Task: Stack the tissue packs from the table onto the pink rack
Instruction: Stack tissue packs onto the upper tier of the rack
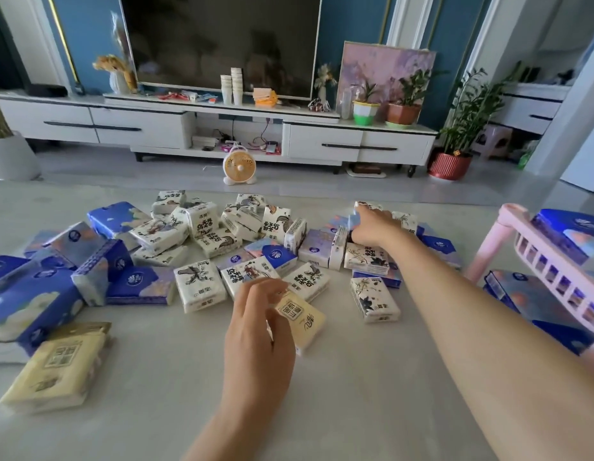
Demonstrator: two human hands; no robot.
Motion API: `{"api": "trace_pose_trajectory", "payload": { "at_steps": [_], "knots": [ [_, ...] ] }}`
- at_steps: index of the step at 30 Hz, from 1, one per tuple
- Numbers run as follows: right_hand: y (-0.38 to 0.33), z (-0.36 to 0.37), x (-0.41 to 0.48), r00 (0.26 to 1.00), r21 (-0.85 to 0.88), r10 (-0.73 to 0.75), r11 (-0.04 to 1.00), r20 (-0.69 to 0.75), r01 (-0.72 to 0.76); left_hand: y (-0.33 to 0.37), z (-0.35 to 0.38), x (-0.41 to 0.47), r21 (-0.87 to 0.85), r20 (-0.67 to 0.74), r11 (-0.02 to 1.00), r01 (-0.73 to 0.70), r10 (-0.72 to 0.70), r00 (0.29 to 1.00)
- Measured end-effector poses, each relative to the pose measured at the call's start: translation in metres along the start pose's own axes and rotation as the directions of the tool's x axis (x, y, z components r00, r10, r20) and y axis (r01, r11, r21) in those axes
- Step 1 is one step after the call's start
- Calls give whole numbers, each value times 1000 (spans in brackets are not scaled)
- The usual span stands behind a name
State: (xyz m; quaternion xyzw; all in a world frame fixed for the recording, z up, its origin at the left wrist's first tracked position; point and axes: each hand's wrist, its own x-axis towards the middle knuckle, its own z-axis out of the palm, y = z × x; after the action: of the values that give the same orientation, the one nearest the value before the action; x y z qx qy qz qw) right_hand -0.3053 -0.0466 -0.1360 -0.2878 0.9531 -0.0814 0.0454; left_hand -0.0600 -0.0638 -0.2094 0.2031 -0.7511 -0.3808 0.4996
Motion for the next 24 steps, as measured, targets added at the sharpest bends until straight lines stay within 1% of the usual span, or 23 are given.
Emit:
{"api": "trace_pose_trajectory", "payload": {
  "at_steps": [3,5,7,8,9,10,11,12,13,14,16,20,22,24],
  "knots": [
    [3,-1,3,1000,-19,16,1000,0,-16,1,0,0,-8,-2,1000,15,-15,1000],
    [6,-2,2,998,16,34,999,-57,-33,1,0,0,-5,-4,1000,1,-1,1000],
    [3,-8,-1,981,118,34,993,-192,-11,0,0,-1,4,-6,1000,-10,10,1000],
    [-3,-14,-5,970,195,9,980,-242,40,-1,0,-1,4,-9,1000,-6,6,1000],
    [-11,-19,-9,972,269,-30,958,-234,95,-1,0,-1,3,-10,1000,1,-1,1000],
    [-21,-23,-13,982,309,-86,941,-167,135,-2,0,-1,1,-8,1000,7,-7,1000],
    [-31,-25,-16,987,279,-150,947,-60,161,-1,0,0,-1,-5,1000,11,-11,1000],
    [-42,-23,-20,979,201,-196,962,48,183,-1,0,-1,-3,-2,1000,12,-12,1000],
    [-51,-19,-23,968,115,-224,971,117,211,-1,0,-1,-5,0,1000,14,-14,1000],
    [-57,-14,-25,959,33,-238,971,151,236,-1,-1,-1,-6,1,1000,16,-16,1000],
    [-62,-4,-24,950,-84,-249,960,190,268,-1,-1,-2,-6,-2,1000,16,-16,1000],
    [-70,-5,-20,934,-225,-224,930,279,290,-2,0,-3,15,12,1000,-15,15,1000],
    [-74,-6,-23,932,-266,-215,918,291,294,-2,0,-4,31,31,999,-33,32,999],
    [-74,-5,-25,931,-250,-230,920,283,303,0,-1,-5,27,30,998,-48,47,998]
  ]
}}
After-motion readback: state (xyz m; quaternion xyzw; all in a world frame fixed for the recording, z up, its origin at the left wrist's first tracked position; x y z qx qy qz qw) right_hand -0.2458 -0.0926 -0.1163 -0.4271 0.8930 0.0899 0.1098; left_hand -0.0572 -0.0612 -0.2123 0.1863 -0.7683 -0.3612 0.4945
